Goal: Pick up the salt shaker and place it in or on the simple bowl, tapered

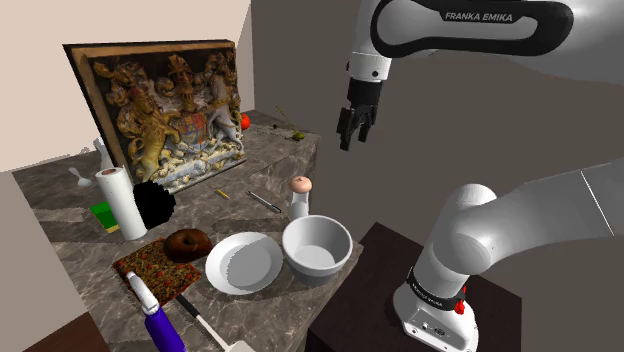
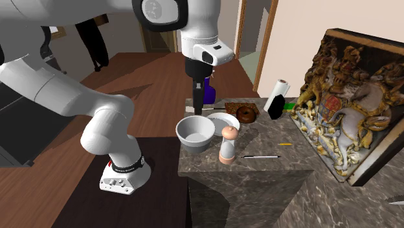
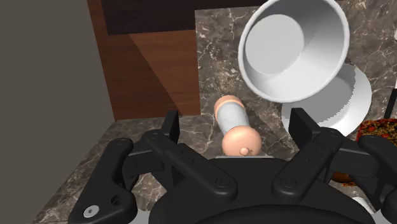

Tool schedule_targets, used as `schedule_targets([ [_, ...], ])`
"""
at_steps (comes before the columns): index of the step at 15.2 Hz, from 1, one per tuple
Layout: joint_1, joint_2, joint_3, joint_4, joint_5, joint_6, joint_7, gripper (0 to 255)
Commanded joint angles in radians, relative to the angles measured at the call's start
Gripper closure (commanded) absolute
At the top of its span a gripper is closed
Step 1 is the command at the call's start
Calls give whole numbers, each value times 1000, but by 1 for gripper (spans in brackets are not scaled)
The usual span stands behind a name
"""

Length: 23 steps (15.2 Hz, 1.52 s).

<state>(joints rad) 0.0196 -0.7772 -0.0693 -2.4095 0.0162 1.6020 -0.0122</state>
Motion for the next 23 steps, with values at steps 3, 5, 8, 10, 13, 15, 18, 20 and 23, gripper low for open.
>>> schedule_targets([
  [3, 4, 41, 14, -25, 5, 79, 17, 0],
  [5, 8, 88, 28, -43, 9, 158, 33, 0],
  [8, 14, 170, 49, -59, 12, 275, 58, 0],
  [10, 17, 231, 62, -62, 12, 351, 76, 0],
  [13, 19, 330, 81, -54, 8, 460, 103, 0],
  [15, 19, 400, 94, -40, 3, 529, 122, 0],
  [18, 19, 450, 101, -37, -2, 583, 135, 0],
  [20, 19, 465, 101, -52, -3, 613, 135, 0],
  [23, 19, 488, 102, -73, -3, 657, 136, 0],
])
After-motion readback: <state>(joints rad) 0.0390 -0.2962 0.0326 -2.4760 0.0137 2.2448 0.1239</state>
